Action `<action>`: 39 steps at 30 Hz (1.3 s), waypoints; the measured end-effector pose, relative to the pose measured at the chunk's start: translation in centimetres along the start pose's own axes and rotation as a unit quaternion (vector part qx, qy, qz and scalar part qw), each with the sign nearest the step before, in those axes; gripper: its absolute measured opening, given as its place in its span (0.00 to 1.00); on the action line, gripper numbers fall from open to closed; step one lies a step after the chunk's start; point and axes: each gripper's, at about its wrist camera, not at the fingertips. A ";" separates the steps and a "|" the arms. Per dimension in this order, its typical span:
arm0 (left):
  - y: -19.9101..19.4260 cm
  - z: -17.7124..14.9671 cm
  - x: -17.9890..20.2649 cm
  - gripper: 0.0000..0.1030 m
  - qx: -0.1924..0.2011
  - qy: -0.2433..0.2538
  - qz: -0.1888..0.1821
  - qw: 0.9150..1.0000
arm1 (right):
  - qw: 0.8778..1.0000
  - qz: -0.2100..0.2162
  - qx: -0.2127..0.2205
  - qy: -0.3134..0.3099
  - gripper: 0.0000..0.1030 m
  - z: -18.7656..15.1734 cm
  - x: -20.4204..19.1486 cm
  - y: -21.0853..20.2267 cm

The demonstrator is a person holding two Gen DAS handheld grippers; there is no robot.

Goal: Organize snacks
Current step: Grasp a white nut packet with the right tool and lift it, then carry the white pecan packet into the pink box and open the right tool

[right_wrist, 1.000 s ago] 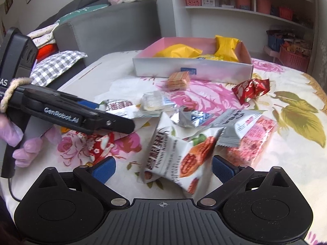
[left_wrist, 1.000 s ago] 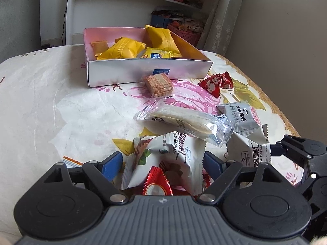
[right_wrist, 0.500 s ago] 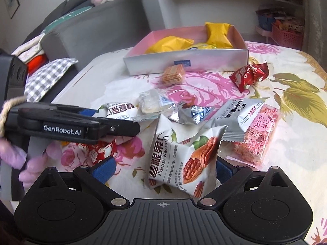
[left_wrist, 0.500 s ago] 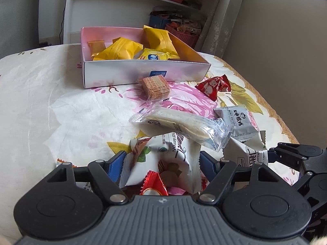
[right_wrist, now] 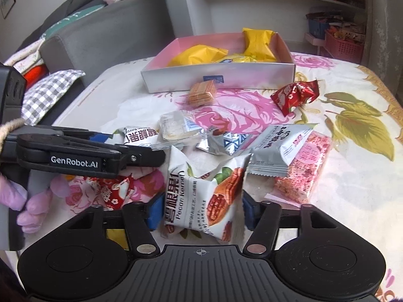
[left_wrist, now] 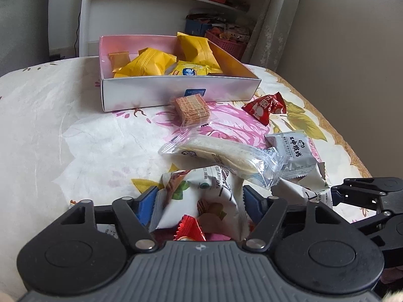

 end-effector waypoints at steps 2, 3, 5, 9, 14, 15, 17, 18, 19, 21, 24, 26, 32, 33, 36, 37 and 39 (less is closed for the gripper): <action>-0.1 0.0 0.2 0.61 -0.001 0.005 0.002 1.000 | 1.000 0.002 -0.002 0.002 0.55 0.1 -0.1 -0.1; -0.2 0.0 0.3 0.60 -0.001 0.008 0.004 1.000 | 1.000 0.002 -0.003 0.002 0.54 0.2 -0.2 -0.1; -0.3 0.1 0.5 0.58 -0.002 0.014 0.009 1.000 | 1.000 0.003 -0.001 0.001 0.54 0.3 -0.3 -0.3; -0.8 0.5 0.5 0.57 -0.002 0.017 0.025 1.000 | 1.000 0.007 0.007 0.004 0.54 0.7 -0.3 -1.0; -1.5 1.1 0.1 0.57 -0.006 0.007 0.037 0.999 | 1.000 0.010 0.023 0.015 0.54 1.7 -0.1 -2.1; -1.7 1.2 0.1 0.57 -0.006 0.005 0.039 0.999 | 0.999 0.013 0.026 0.019 0.54 1.9 -0.1 -2.4; -2.1 1.4 0.1 0.57 -0.004 0.002 0.040 0.999 | 0.999 0.015 0.033 0.029 0.54 2.4 0.1 -2.8; -2.3 1.5 0.0 0.57 -0.003 0.000 0.040 0.999 | 0.999 0.014 0.036 0.036 0.54 2.7 0.2 -3.1; -2.6 1.6 -0.1 0.57 -0.002 -0.002 0.039 0.999 | 0.998 0.012 0.039 0.043 0.54 3.0 0.4 -3.3; -3.1 1.9 -0.1 0.57 0.000 -0.006 0.037 0.999 | 0.997 0.013 0.044 0.064 0.54 3.6 0.8 -3.7; -3.6 2.3 -0.2 0.57 0.003 -0.011 0.039 0.999 | 0.994 0.020 0.056 0.089 0.54 4.7 1.4 -4.3; -3.9 2.5 -0.3 0.57 0.006 -0.016 0.040 0.999 | 0.993 0.020 0.065 0.097 0.54 5.3 1.6 -4.6; -4.4 3.5 -0.8 0.57 0.027 -0.028 0.051 0.998 | 0.988 0.022 0.076 0.135 0.54 7.7 2.7 -3.9; -4.4 3.7 -0.9 0.57 0.030 -0.030 0.053 0.998 | 0.987 0.021 0.079 0.141 0.54 8.1 3.0 -3.8; -4.4 4.2 -1.1 0.57 0.040 -0.035 0.064 0.997 | 0.982 0.015 0.089 0.164 0.54 9.5 3.9 -3.1; -4.4 4.4 -1.1 0.57 0.043 -0.036 0.068 0.996 | 0.979 0.015 0.091 0.179 0.54 9.9 4.4 -2.9; -4.3 4.8 -1.1 0.57 0.047 -0.040 0.074 0.995 | 0.974 0.020 0.094 0.204 0.54 10.7 5.3 -2.4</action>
Point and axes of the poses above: each gripper's, at about its wrist camera, not at the fingertips, and y roughly the way its jaws point, x to its right, z to its top, and after that the axes turned 5 degrees about y, right-handed
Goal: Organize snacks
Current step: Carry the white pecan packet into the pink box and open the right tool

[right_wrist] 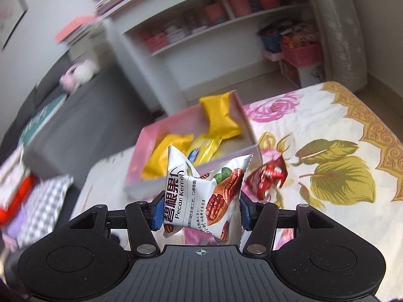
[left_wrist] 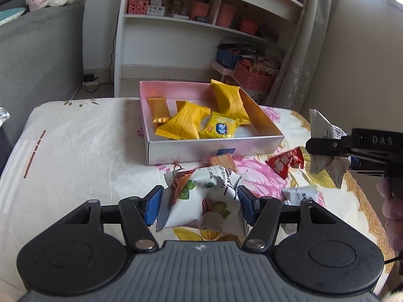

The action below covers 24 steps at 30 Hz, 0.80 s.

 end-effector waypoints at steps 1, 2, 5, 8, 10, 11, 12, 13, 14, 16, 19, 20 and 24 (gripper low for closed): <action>0.0 0.2 0.0 0.57 0.002 -0.002 0.003 1.000 | 1.000 0.001 0.001 0.009 0.54 0.4 0.2 0.3; 0.1 0.5 0.0 0.57 0.004 -0.002 0.005 1.000 | 1.000 0.002 0.002 0.016 0.54 0.8 0.4 0.6; 0.3 1.6 0.1 0.57 0.015 0.003 0.014 1.000 | 1.000 0.012 0.006 0.028 0.54 2.0 0.7 1.5; 1.1 2.7 0.3 0.57 0.020 0.007 0.022 1.000 | 0.999 0.024 0.011 0.036 0.54 3.1 1.0 2.7; 2.0 3.5 0.4 0.57 0.021 0.006 0.024 0.999 | 0.999 0.031 0.011 0.041 0.54 3.7 1.1 3.5; 2.4 3.9 0.4 0.58 0.022 0.005 0.025 0.999 | 0.998 0.035 0.010 0.043 0.54 4.0 1.2 4.0; 2.9 4.3 0.4 0.58 0.023 0.003 0.026 0.999 | 0.998 0.039 0.009 0.044 0.54 4.2 1.3 4.4; 3.4 4.7 0.5 0.58 0.024 0.002 0.027 0.999 | 0.998 0.043 0.008 0.045 0.54 4.5 1.4 4.9; 3.9 5.0 0.5 0.58 0.025 0.000 0.028 0.999 | 0.998 0.046 0.006 0.047 0.54 4.8 1.4 5.4; 4.9 5.7 0.5 0.58 0.025 -0.006 0.030 0.999 | 0.997 0.052 0.006 0.058 0.54 5.3 1.7 6.1; 6.2 6.6 0.4 0.58 0.025 -0.014 0.032 0.999 | 0.995 0.066 0.004 0.075 0.54 5.7 2.2 7.2; 6.6 6.9 0.4 0.58 0.025 -0.015 0.034 0.999 | 0.995 0.066 0.003 0.076 0.54 5.8 2.3 7.6; 8.1 7.9 0.5 0.58 0.029 -0.011 0.039 0.999 | 0.995 0.065 -0.002 0.072 0.54 5.7 2.9 8.8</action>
Point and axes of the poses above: each gripper's, at about its wrist camera, not at the fingertips, and y roughly the way its jaws point, x to its right, z to its top, and after that the axes turned 5 degrees about y, right-handed
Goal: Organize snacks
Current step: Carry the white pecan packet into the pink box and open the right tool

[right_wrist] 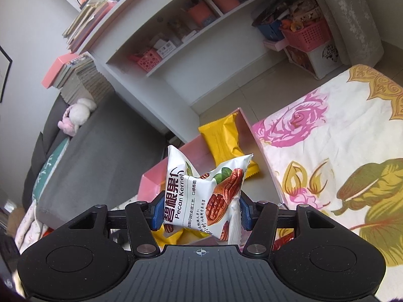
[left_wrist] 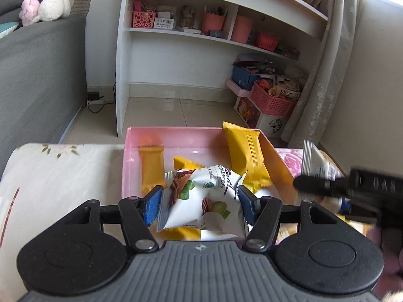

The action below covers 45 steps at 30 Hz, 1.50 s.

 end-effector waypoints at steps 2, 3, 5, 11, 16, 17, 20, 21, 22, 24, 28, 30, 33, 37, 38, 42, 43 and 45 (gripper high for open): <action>0.8 0.4 0.1 0.58 0.002 0.002 0.003 1.000 | 1.000 -0.001 -0.002 -0.001 0.54 0.0 0.4 0.4; 1.3 0.5 0.3 0.58 0.003 0.003 0.004 1.000 | 1.000 -0.002 -0.002 0.000 0.54 0.0 0.6 0.6; 2.3 0.8 0.5 0.58 0.004 0.004 0.008 1.000 | 1.000 -0.003 0.000 0.001 0.54 0.1 0.9 1.0; 4.5 1.4 0.5 0.58 0.010 -0.012 0.018 1.000 | 1.000 0.004 -0.002 0.001 0.55 0.2 1.6 1.8; 6.2 2.0 0.8 0.58 0.010 -0.024 0.031 0.999 | 1.000 -0.003 -0.001 0.002 0.55 0.1 2.2 2.1; 6.4 2.0 0.8 0.58 0.009 -0.026 0.031 0.999 | 1.000 -0.002 0.001 0.000 0.55 0.1 2.1 2.1; 6.8 2.0 1.0 0.58 0.008 -0.029 0.036 0.999 | 1.000 -0.004 0.006 -0.007 0.55 0.2 2.0 2.1; 6.9 2.0 1.1 0.58 0.007 -0.030 0.037 0.999 | 1.000 -0.003 0.007 -0.007 0.55 0.2 1.9 2.1; 7.0 2.0 1.2 0.58 0.007 -0.029 0.038 0.999 | 1.000 -0.003 0.007 -0.006 0.55 0.2 2.0 2.2; 6.9 2.0 1.3 0.59 0.008 -0.024 0.042 0.999 | 1.000 0.002 0.007 -0.005 0.56 0.2 2.0 2.2; 7.0 2.3 1.4 0.71 0.009 -0.025 0.046 0.999 | 1.000 0.019 0.017 0.011 0.76 0.4 2.4 1.6; 6.9 2.4 1.4 0.72 0.010 -0.026 0.041 0.999 | 0.999 0.018 0.022 0.015 0.77 0.7 2.5 1.3; 6.5 2.6 1.5 0.76 0.012 -0.015 0.039 0.999 | 0.999 0.022 0.021 0.027 0.75 1.0 3.0 1.1; 5.6 2.6 1.4 0.82 0.013 -0.005 0.041 0.999 | 0.999 0.013 0.024 0.021 0.77 1.1 2.7 0.7; 5.5 2.5 1.3 0.82 0.013 -0.005 0.041 0.999 | 0.999 0.012 0.024 0.019 0.77 1.1 2.6 0.6; 4.4 2.3 0.9 0.85 0.011 -0.011 0.041 0.999 | 0.999 0.012 0.025 0.016 0.79 1.1 2.2 -0.2; 4.0 2.1 0.8 0.86 0.010 -0.011 0.042 0.999 | 1.000 0.012 0.025 0.014 0.79 1.1 2.1 -0.5; 3.3 2.0 0.7 0.88 0.010 -0.008 0.044 0.999 | 1.000 0.011 0.025 0.009 0.81 1.1 1.8 -1.0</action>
Point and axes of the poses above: each gripper's, at about its wrist camera, not at the fingertips, and y roughly the way its jaws point, x to its right, z to its top, and after that the axes turned 5 degrees about y, right-handed
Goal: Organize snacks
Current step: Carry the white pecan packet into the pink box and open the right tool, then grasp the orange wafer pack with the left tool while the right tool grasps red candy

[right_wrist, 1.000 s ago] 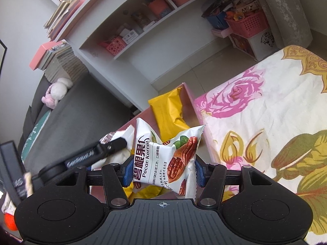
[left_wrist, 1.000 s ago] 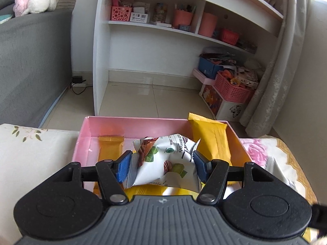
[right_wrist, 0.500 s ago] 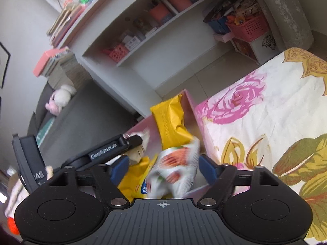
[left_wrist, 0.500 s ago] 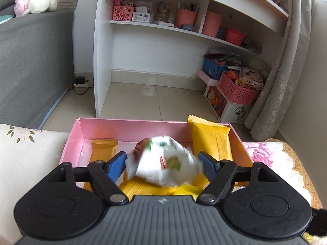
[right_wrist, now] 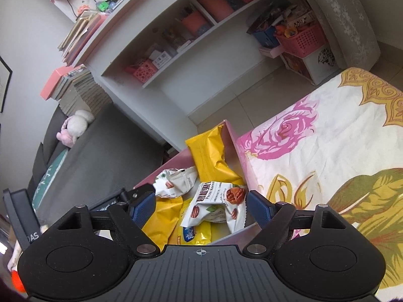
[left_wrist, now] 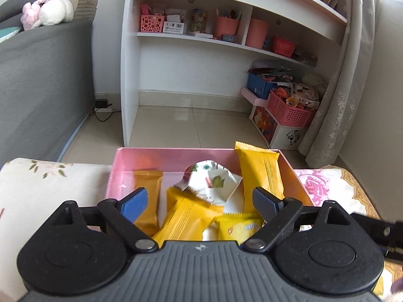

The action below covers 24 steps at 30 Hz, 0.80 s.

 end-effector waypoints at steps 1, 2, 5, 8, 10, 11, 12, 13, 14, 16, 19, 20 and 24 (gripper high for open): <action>-0.4 -0.2 -0.1 0.89 0.001 0.001 0.003 1.000 | 1.000 -0.001 0.001 -0.002 0.83 0.0 -0.2 -0.3; -0.9 -0.3 -0.2 0.90 0.001 0.002 0.005 1.000 | 1.000 -0.001 0.001 -0.006 0.85 0.0 -0.3 -0.6; -2.2 -0.4 -0.4 0.93 0.000 0.006 0.010 1.000 | 1.000 -0.005 0.000 -0.020 0.88 -0.2 -0.9 -1.7; -3.8 -0.6 -0.8 0.97 -0.001 0.006 0.013 1.000 | 0.999 -0.012 -0.001 -0.037 0.90 -0.6 -1.4 -2.8; -4.8 -0.9 -1.1 0.98 -0.001 0.010 0.014 1.000 | 0.999 -0.016 -0.003 -0.049 0.92 -0.8 -1.7 -3.4; -5.3 -1.1 -1.2 0.99 0.000 0.012 0.015 1.000 | 0.998 -0.018 -0.004 -0.054 0.92 -0.9 -1.9 -3.8; -5.8 -1.2 -1.4 1.00 0.002 0.015 0.016 1.000 | 0.998 -0.020 -0.003 -0.059 0.93 -1.0 -2.1 -4.1; -6.3 -1.3 -1.5 1.00 0.003 0.019 0.018 1.000 | 0.998 -0.020 -0.002 -0.063 0.93 -1.1 -2.3 -4.5; -6.6 -1.5 -1.6 1.00 0.003 0.021 0.021 1.000 | 0.998 -0.019 -0.001 -0.067 0.93 -1.2 -2.5 -4.8; -7.4 -1.8 -1.9 1.00 0.002 0.021 0.024 0.999 | 0.997 -0.017 0.002 -0.073 0.93 -1.4 -3.0 -5.5; -8.5 -2.4 -2.2 1.00 -0.001 0.022 0.026 0.999 | 0.996 -0.014 0.008 -0.085 0.94 -1.9 -3.7 -6.4; -8.9 -2.6 -2.4 1.00 -0.002 0.021 0.026 0.999 | 0.996 -0.012 0.007 -0.088 0.94 -2.0 -4.0 -6.7; -10.1 -4.1 -3.2 1.00 -0.010 0.015 0.019 1.000 | 0.994 -0.002 -0.004 -0.111 0.94 -3.0 -5.1 -7.6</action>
Point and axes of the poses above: each gripper's, at about its wrist camera, not at the fingertips, and y roughly the way its jaws point, x to its right, z to its top, and after that the axes turned 5 degrees about y, right-handed
